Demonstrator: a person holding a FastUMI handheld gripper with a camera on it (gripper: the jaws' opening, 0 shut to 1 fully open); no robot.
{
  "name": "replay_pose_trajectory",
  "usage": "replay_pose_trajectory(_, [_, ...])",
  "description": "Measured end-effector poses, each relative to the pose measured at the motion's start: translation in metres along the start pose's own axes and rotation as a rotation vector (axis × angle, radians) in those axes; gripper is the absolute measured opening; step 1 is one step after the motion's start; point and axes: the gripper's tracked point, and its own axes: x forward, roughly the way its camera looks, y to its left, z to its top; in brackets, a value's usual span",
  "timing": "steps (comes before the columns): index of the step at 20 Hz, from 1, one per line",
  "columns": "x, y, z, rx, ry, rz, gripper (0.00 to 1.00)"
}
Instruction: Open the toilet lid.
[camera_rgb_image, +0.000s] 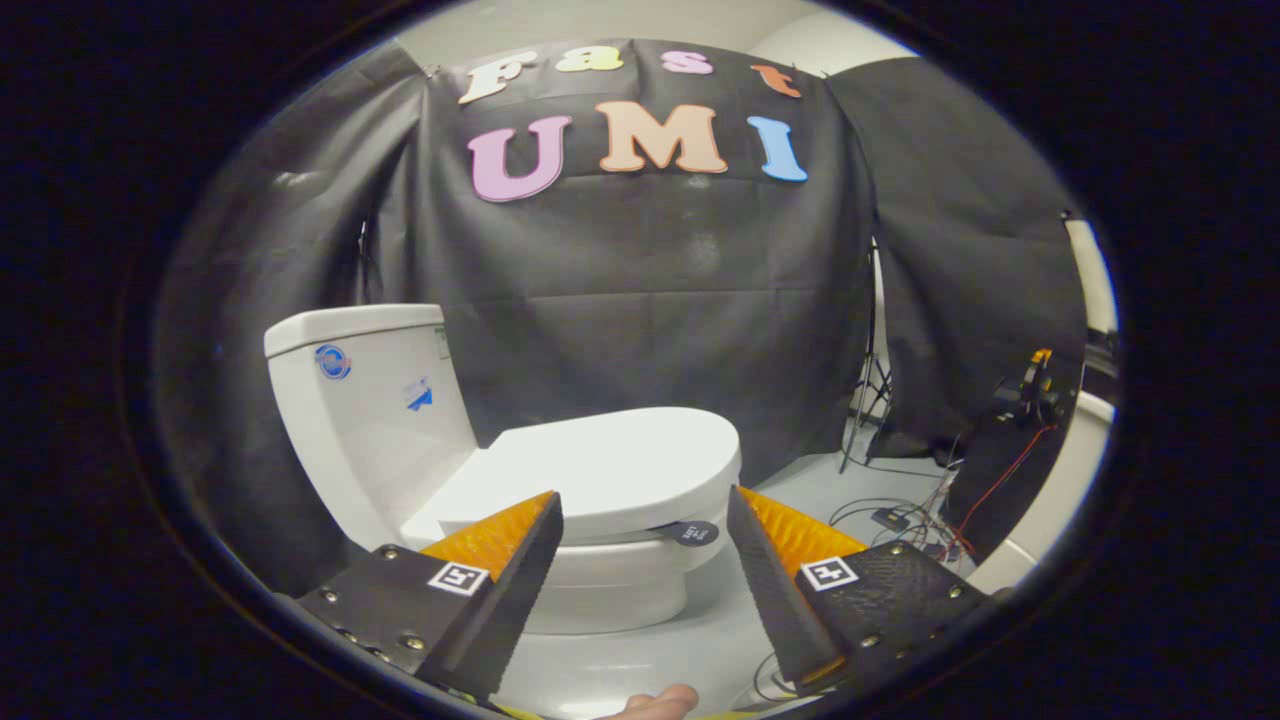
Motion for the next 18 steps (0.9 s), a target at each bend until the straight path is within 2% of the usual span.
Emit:
replay_pose_trajectory(9, [0.038,-0.020,-0.052,0.163,0.041,0.012,1.00])
replay_pose_trajectory(14, [0.062,-0.027,-0.081,0.429,0.052,0.037,0.99])
replay_pose_trajectory(18, [0.089,-0.031,-0.101,0.575,0.084,0.057,0.98])
